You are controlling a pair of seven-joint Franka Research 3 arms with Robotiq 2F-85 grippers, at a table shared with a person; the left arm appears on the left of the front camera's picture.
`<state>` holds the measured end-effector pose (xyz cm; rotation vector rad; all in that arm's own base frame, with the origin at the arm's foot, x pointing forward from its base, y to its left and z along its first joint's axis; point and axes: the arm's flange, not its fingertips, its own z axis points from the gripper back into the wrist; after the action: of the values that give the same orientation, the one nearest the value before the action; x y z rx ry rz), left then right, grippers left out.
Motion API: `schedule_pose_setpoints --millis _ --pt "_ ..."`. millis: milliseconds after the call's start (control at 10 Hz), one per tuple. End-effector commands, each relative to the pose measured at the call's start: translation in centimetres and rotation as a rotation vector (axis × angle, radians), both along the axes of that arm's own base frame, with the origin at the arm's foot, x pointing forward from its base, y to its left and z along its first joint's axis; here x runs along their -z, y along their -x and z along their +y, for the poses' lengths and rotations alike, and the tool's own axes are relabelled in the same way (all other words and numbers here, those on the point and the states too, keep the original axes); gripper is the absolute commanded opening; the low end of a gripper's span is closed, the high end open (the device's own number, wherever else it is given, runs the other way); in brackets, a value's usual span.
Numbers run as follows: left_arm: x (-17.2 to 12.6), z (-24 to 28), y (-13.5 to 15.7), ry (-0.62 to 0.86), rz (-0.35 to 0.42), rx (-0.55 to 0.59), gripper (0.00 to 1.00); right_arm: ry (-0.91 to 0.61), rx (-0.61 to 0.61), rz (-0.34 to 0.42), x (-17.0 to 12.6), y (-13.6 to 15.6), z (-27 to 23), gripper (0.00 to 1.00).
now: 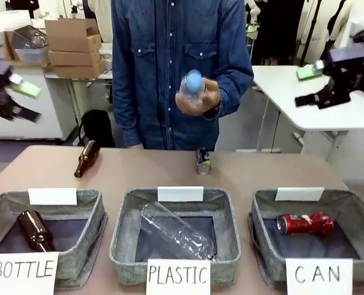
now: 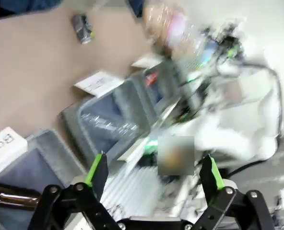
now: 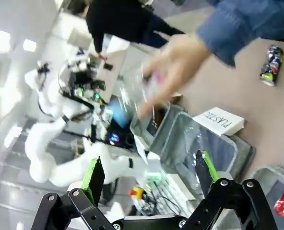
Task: Sort the can waste into the basket.
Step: Pick up the can waste from the table and place it in the right Fabric basket.
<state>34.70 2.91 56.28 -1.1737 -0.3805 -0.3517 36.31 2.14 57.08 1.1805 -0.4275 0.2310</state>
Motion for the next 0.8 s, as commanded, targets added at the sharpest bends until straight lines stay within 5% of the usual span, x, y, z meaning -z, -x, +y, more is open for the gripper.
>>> schedule_pose_setpoints --millis 0,100,200,700 --pt "2.7 4.0 2.0 0.455 -0.004 -0.301 1.00 0.006 0.178 0.179 -1.5 -1.8 -0.5 1.00" --pt "4.4 5.8 3.1 0.477 -0.021 -0.351 1.00 -0.021 0.250 0.256 -2.0 -2.4 -1.4 1.00" --pt "1.1 3.5 0.7 0.144 0.029 -0.094 1.00 -0.001 0.076 0.087 0.0 -1.1 -0.3 1.00" --pt "1.1 3.5 0.7 0.144 0.029 -0.094 1.00 -0.001 0.076 0.087 0.0 -1.1 -0.3 1.00"
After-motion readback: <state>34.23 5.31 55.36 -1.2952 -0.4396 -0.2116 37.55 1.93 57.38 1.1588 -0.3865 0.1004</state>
